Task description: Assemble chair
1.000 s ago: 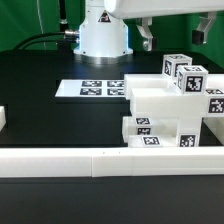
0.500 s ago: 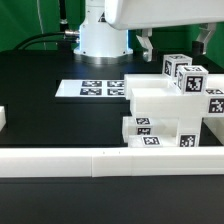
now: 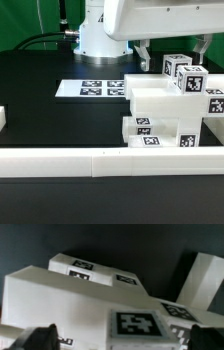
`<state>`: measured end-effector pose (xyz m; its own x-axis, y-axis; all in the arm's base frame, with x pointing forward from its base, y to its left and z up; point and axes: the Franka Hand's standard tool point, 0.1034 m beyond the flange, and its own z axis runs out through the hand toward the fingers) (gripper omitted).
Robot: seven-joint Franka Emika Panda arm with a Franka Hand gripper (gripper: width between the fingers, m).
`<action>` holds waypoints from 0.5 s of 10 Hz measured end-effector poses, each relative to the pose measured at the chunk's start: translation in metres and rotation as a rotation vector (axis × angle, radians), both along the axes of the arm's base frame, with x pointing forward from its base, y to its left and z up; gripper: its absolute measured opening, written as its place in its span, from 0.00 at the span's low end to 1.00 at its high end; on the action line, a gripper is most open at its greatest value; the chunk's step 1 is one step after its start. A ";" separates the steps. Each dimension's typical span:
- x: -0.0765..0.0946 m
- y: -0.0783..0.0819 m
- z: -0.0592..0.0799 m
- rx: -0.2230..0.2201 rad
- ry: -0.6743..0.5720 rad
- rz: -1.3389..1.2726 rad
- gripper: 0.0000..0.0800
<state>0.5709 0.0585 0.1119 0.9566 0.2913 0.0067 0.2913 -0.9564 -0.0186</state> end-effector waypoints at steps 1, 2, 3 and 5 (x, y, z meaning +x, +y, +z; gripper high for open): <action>0.000 0.001 -0.001 0.000 0.001 0.001 0.69; 0.000 0.000 0.000 0.000 0.001 0.002 0.69; 0.000 -0.001 0.000 0.000 0.001 0.002 0.46; 0.000 -0.001 0.000 0.000 0.001 0.000 0.35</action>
Offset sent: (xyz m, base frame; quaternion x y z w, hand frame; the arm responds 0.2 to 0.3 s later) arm 0.0000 0.0000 0.0000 0.0000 0.0000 0.0000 1.0000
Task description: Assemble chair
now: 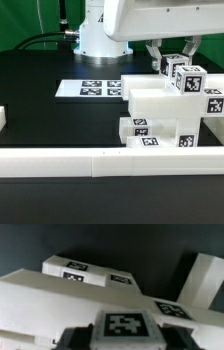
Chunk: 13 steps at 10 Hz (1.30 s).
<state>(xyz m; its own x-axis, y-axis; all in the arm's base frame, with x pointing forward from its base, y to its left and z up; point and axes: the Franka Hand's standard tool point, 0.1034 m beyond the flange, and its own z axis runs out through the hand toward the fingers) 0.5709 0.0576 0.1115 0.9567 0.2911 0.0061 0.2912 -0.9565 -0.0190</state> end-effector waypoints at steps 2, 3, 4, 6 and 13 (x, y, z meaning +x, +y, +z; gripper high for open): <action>0.000 0.000 0.000 0.000 0.000 -0.022 0.35; 0.000 0.000 0.000 0.001 0.002 -0.088 0.35; 0.000 0.000 0.000 0.002 0.003 -0.150 0.35; -0.001 0.001 0.000 0.003 0.000 -0.357 0.36; 0.000 0.005 0.000 0.033 -0.024 -0.899 0.36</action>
Offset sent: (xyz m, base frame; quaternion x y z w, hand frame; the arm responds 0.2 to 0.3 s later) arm 0.0000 0.0000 0.0000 0.0000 0.0000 0.1296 0.9916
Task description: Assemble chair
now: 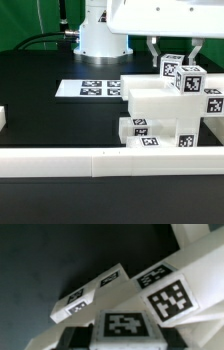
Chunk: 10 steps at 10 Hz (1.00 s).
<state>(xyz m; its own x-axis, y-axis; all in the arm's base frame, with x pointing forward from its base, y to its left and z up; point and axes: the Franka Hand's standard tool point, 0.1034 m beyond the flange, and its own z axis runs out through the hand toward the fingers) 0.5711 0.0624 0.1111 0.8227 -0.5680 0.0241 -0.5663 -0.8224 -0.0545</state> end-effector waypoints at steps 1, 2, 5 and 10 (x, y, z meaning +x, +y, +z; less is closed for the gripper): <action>0.000 0.000 0.000 0.004 0.001 -0.052 0.36; 0.000 0.001 0.000 0.010 0.003 -0.104 0.36; 0.000 0.003 -0.001 0.082 0.019 -0.426 0.36; 0.000 0.004 -0.002 0.096 0.028 -0.541 0.50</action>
Offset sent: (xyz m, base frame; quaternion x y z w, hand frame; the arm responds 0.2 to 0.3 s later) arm -0.0160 -0.0085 -0.0098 0.0001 -0.0268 0.2922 0.9560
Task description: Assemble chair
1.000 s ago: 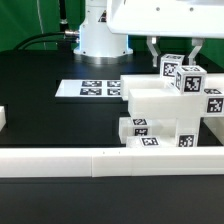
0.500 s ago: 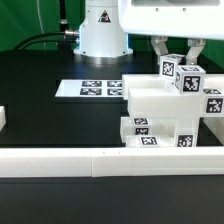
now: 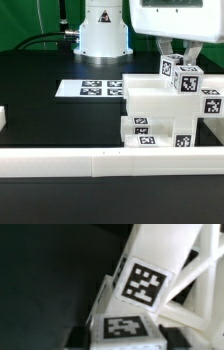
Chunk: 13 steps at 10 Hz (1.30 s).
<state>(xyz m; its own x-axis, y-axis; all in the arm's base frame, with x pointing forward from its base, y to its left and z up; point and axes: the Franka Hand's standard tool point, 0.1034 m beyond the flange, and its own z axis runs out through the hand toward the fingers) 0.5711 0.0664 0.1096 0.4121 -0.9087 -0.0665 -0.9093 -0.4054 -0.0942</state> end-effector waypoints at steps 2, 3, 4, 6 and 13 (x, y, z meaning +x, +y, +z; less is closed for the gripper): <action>0.003 -0.002 0.002 -0.006 -0.017 0.089 0.77; 0.003 -0.002 0.002 -0.009 -0.021 0.141 0.77; 0.003 -0.002 0.002 -0.017 -0.030 0.237 0.80; 0.003 -0.003 0.001 -0.038 -0.045 0.431 0.81; 0.003 -0.005 0.002 -0.115 -0.088 1.173 0.81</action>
Offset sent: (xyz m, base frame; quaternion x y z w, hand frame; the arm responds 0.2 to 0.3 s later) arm 0.0000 0.0000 0.0000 0.0000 0.0000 -0.1938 0.9810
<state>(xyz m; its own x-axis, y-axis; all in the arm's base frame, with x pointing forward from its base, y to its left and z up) 0.5743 0.0614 0.1116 0.9977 0.0294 0.0613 0.0323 -0.9984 -0.0465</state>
